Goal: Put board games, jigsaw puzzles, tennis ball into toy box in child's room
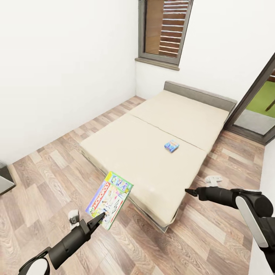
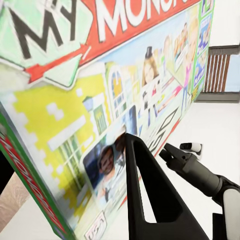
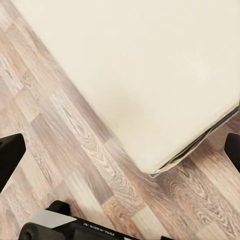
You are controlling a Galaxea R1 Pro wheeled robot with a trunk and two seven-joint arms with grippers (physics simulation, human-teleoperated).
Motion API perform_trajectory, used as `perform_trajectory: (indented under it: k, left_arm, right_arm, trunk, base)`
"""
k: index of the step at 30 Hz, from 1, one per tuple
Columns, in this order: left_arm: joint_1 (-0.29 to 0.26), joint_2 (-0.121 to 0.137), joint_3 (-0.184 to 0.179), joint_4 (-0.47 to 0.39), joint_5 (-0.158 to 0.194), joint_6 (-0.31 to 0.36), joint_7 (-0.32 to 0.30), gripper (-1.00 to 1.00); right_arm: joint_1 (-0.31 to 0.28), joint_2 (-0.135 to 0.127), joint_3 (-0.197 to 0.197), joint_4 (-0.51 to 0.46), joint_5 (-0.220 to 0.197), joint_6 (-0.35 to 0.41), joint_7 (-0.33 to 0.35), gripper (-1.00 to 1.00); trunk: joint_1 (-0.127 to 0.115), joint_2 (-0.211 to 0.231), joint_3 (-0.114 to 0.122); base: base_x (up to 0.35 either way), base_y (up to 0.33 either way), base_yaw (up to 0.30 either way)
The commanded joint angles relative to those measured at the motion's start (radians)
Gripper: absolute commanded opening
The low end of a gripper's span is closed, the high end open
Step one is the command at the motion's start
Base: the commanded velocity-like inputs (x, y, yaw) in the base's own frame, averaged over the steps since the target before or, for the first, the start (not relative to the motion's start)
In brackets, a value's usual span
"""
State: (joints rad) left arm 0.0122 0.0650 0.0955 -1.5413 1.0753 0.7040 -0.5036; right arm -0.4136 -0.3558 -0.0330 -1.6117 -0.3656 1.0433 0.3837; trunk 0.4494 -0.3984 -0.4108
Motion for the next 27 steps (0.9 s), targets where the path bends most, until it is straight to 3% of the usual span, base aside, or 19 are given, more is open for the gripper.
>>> perform_trajectory:
  k: [1, 10, 18, 27]
  left_arm:
    - [0.000, 0.000, 0.002, 0.000, 0.005, 0.007, 0.001, -1.00]
    - [0.000, 0.001, 0.009, 0.007, 0.001, 0.005, 0.006, -1.00]
    - [-0.001, 0.002, 0.010, 0.010, 0.000, 0.004, 0.008, -1.00]
    - [-0.004, 0.002, 0.010, 0.010, -0.001, 0.007, 0.014, -1.00]
  right_arm:
    - [-0.001, 0.000, -0.002, -0.001, 0.008, 0.004, 0.010, 1.00]
    - [0.000, -0.002, -0.005, -0.001, 0.008, 0.004, 0.015, 1.00]
    - [-0.001, -0.006, -0.009, -0.001, 0.008, 0.004, 0.075, 1.00]
    - [0.000, -0.011, -0.051, -0.001, 0.008, 0.004, 0.103, 1.00]
  trunk:
    - [0.001, -0.002, 0.000]
    - [0.001, -0.002, 0.012]
    - [0.001, -0.002, 0.020]
    - [0.001, -0.002, 0.029]
  base:
    - [0.000, 0.000, 0.161]
    - [0.000, 0.000, 0.194]
    - [0.000, 0.000, 0.227]
    - [0.000, 0.000, 0.243]
